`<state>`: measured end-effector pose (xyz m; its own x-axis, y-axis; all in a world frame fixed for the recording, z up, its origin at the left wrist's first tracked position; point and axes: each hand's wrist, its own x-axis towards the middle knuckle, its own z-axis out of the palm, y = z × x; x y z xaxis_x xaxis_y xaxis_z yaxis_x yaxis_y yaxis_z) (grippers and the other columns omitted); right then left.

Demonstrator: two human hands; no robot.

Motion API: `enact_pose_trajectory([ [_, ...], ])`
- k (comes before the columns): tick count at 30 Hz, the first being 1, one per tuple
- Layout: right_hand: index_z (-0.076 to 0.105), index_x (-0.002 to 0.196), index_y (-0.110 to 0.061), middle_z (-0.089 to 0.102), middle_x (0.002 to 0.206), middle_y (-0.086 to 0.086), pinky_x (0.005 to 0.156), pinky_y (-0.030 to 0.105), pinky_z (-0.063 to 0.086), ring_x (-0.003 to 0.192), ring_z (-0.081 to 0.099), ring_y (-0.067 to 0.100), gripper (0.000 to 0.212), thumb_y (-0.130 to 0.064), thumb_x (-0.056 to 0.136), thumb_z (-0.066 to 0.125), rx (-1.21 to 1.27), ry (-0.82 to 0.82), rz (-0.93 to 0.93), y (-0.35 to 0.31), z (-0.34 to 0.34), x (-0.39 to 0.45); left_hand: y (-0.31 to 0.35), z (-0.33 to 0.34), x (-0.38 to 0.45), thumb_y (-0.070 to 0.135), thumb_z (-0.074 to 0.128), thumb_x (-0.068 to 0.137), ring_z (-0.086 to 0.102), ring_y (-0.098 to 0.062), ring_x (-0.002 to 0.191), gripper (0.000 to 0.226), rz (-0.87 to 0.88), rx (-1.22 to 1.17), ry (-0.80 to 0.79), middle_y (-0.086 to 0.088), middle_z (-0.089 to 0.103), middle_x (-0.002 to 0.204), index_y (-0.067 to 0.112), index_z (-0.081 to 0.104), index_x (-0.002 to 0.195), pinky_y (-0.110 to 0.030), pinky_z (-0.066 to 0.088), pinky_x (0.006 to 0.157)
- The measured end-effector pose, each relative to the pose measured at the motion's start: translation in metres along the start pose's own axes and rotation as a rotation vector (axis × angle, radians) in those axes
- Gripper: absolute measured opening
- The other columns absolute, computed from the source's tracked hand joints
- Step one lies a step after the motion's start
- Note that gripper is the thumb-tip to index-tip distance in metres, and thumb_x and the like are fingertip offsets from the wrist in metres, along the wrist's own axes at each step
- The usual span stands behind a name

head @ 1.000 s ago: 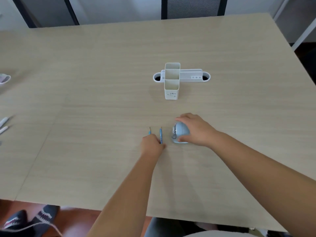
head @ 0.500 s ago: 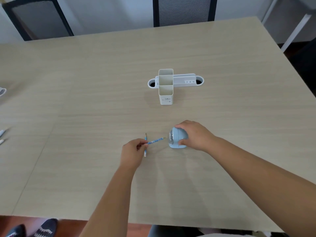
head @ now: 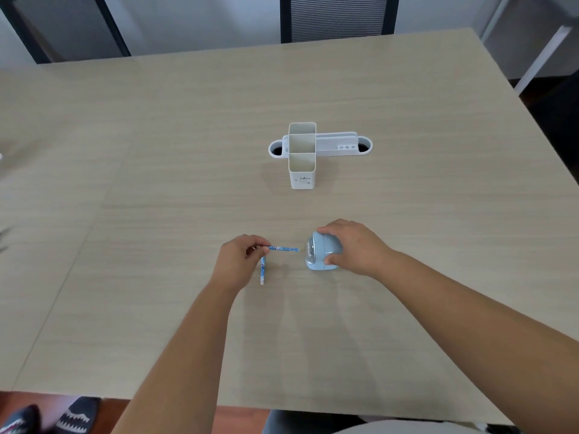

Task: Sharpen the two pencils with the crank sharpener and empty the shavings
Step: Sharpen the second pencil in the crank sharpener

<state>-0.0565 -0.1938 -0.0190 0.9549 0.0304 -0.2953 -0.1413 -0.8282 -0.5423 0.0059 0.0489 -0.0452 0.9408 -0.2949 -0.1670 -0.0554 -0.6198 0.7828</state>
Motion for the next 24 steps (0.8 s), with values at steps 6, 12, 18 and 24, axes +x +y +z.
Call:
enact_pose_trajectory([
  [6, 0.046, 0.133, -0.024, 0.049, 0.133, -0.003, 0.098, 0.031, 0.040, 0.120, 0.046, 0.019, 0.062, -0.024, 0.075, 0.069, 0.014, 0.001, -0.005, 0.002, 0.001, 0.001, 0.003, 0.003, -0.003, 0.012, 0.067, 0.086, 0.060, -0.017, 0.077, 0.012, -0.006, -0.064, 0.016, -0.001, 0.070, 0.088, 0.021, 0.074, 0.087, -0.020, 0.044, 0.068],
  [12, 0.048, 0.132, -0.025, 0.051, 0.132, -0.002, 0.098, 0.034, 0.041, 0.119, 0.047, 0.020, 0.061, -0.024, 0.075, 0.070, -0.007, 0.008, -0.021, 0.003, 0.001, 0.003, 0.009, 0.031, -0.007, 0.013, 0.067, 0.086, 0.051, -0.007, 0.066, 0.011, -0.044, -0.111, 0.001, 0.008, 0.064, 0.077, 0.021, 0.073, 0.086, -0.020, 0.042, 0.066],
  [18, 0.050, 0.130, -0.026, 0.053, 0.129, -0.003, 0.093, 0.028, 0.039, 0.117, 0.049, 0.019, 0.063, -0.029, 0.072, 0.073, -0.022, 0.036, -0.027, 0.005, 0.002, 0.006, 0.011, 0.032, -0.001, 0.012, 0.067, 0.086, 0.052, -0.005, 0.065, 0.009, -0.047, -0.126, -0.031, 0.006, 0.064, 0.075, 0.018, 0.074, 0.087, -0.013, 0.041, 0.063],
  [24, 0.052, 0.129, -0.025, 0.055, 0.128, -0.002, 0.095, 0.031, 0.042, 0.116, 0.051, 0.019, 0.063, -0.029, 0.071, 0.075, -0.001, 0.046, -0.040, 0.006, 0.002, 0.005, 0.020, 0.048, -0.001, 0.013, 0.069, 0.085, 0.058, -0.007, 0.070, 0.008, -0.031, -0.134, -0.053, 0.005, 0.069, 0.078, 0.015, 0.075, 0.088, -0.018, 0.045, 0.069],
])
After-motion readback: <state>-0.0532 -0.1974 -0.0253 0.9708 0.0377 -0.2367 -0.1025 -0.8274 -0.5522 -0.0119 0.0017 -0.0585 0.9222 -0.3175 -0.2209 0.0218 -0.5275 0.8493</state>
